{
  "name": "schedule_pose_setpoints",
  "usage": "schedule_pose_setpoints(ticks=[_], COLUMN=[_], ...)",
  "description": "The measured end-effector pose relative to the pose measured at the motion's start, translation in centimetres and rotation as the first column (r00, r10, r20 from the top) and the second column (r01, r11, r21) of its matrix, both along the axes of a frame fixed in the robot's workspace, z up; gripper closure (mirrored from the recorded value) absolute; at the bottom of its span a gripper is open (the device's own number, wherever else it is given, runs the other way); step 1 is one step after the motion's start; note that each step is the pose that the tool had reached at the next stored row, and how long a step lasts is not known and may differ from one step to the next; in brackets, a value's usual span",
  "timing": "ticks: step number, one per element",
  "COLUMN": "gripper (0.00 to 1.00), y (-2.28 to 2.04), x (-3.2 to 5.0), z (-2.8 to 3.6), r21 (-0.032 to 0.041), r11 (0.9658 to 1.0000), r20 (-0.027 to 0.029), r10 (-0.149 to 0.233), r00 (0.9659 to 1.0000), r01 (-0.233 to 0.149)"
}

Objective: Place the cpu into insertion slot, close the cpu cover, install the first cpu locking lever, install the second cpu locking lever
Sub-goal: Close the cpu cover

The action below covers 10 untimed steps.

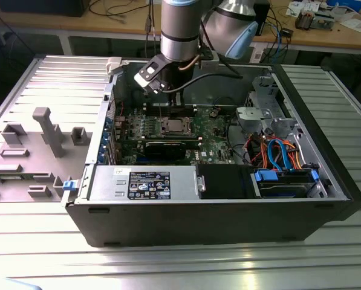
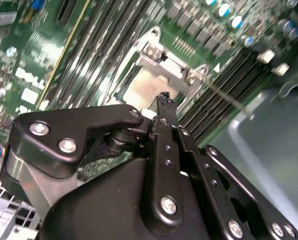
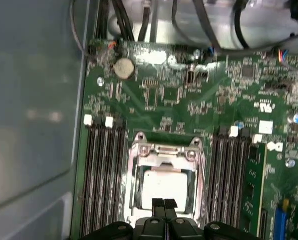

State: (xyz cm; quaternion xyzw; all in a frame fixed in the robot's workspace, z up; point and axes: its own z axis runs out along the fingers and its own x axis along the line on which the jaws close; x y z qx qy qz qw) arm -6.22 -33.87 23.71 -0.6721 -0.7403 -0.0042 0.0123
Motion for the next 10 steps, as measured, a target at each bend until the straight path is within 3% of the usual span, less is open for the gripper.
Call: schedule_pose_setpoints(ticks=[4, 10], gripper=[0.89, 0.89], y=[0.01, 0.0], x=[-1.52, -1.69], z=[-0.57, -1.38], r21=[0.0003, -0.0009], r11=[1.0, 1.0], r20=[0.0036, 0.0034], r10=[0.0, 0.002], r00=[1.0, 1.0], r01=[0.0, -0.002])
